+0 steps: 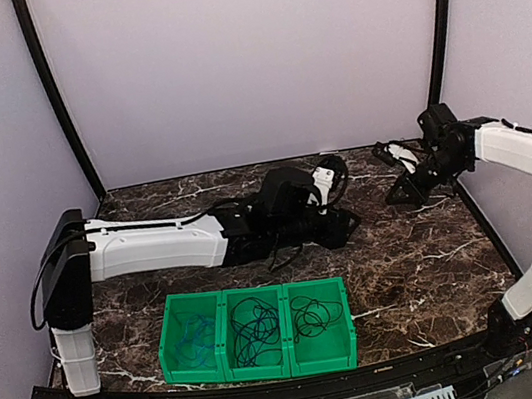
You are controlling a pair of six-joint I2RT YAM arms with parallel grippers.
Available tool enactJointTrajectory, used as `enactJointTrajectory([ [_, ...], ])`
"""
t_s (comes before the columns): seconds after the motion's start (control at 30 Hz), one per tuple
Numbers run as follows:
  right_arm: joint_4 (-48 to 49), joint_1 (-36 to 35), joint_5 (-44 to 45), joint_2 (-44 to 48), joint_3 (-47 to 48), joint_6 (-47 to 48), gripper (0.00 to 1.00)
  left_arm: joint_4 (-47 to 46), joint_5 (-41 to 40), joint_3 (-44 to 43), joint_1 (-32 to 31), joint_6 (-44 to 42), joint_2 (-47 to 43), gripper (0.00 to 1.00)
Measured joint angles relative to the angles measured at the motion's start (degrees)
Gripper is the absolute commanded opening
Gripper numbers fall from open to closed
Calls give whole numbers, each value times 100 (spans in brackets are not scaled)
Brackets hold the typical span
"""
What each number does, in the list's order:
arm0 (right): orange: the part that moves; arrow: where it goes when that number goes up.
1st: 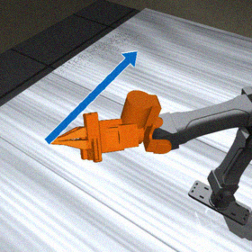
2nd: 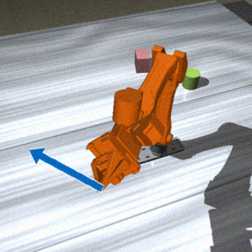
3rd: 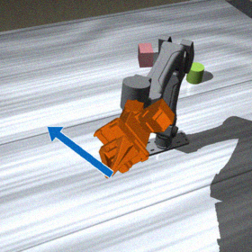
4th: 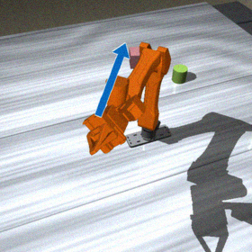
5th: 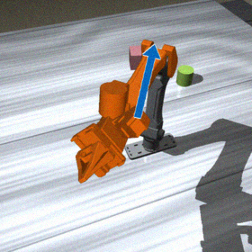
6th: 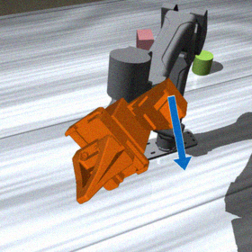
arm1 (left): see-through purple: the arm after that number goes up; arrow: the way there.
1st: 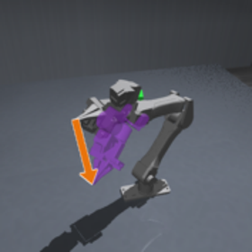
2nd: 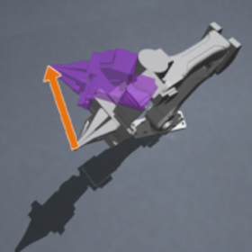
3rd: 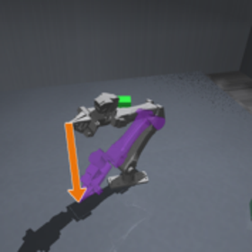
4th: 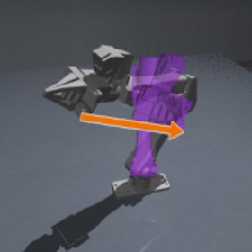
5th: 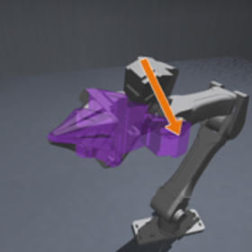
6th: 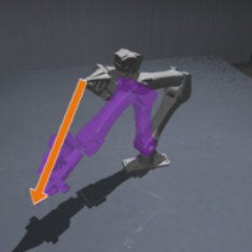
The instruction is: Untangle the cables
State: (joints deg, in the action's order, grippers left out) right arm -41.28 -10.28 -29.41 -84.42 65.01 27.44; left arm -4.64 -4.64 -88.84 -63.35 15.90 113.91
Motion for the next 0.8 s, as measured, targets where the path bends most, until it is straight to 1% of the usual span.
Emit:
enactJointTrajectory([
  [0.17, -402, -463, -234, 262, 129, 197, 0, -494, 15, -378, 9, 24, 485, 64],
  [0.3, -734, -586, -437, 258, 144, 332, 0, -577, -179, -697, 63, 323, 776, 64],
  [0.5, -1003, -619, -678, 282, 315, 396, 0, -603, -186, -791, 382, 835, 979, 60],
  [0.57, -1043, -621, -699, 326, 378, 402, 0, -691, -52, -734, 479, 901, 1001, 55],
  [0.6, -1064, -621, -710, 354, 415, 402, 0, -782, 20, -667, 529, 933, 1003, 50],
  [0.67, -1106, -621, -754, 400, 494, 400, 0, -931, 221, -579, 586, 970, 1025, 47],
  [0.7, -1128, -621, -787, 415, 538, 400, 0, -986, 291, -570, 588, 966, 1054, 47],
  [0.8, -1152, -623, -839, 452, 658, 380, 0, -1189, 546, -570, 581, 977, 1182, 52],
])
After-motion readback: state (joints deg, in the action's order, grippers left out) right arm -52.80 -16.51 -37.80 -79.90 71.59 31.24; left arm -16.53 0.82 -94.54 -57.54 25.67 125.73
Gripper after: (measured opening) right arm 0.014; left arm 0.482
